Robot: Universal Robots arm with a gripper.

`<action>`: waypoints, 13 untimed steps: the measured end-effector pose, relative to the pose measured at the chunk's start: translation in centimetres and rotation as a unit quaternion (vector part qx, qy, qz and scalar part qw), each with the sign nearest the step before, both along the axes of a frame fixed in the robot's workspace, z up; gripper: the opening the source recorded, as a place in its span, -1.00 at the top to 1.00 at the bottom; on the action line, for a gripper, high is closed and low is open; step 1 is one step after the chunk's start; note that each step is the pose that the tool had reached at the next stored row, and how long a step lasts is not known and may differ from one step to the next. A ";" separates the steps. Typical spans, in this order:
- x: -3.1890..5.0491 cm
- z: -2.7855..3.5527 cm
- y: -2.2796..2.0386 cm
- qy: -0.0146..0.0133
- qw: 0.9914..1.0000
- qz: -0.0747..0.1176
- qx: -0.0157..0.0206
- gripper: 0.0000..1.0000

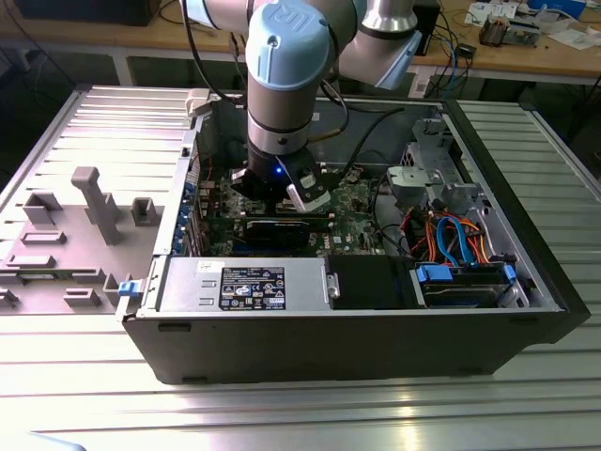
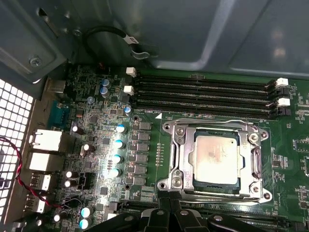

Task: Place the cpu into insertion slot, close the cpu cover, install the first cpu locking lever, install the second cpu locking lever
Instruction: 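Install the second cpu locking lever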

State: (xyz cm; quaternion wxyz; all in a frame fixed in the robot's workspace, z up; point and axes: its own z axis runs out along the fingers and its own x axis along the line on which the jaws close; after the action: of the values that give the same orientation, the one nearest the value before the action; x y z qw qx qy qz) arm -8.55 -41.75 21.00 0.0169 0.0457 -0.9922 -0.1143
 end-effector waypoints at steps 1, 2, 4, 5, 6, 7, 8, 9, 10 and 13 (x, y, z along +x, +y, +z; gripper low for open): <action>0.00 0.00 0.00 0.000 1.000 0.000 0.000 0.79; 0.00 0.00 0.00 0.000 1.000 0.000 0.000 0.79; 0.00 -0.01 0.00 0.000 1.000 0.000 0.000 0.79; 0.00 -0.02 0.00 0.000 1.000 0.000 0.000 0.79; -0.01 -0.04 0.00 0.000 1.000 0.000 0.001 0.79; 0.00 -0.06 0.00 0.000 1.000 0.000 0.001 0.79; -0.01 -0.08 -0.01 0.000 1.000 0.000 0.001 0.79; -0.01 -0.11 -0.01 0.000 1.000 0.000 0.002 0.79; 0.00 -0.16 0.00 0.000 1.000 0.000 0.002 0.79; 0.00 -0.23 0.00 0.000 1.000 0.000 0.003 0.79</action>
State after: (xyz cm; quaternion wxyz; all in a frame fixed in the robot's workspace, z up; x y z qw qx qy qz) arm -8.55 -41.75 20.77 0.0167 0.0457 -0.9919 -0.1176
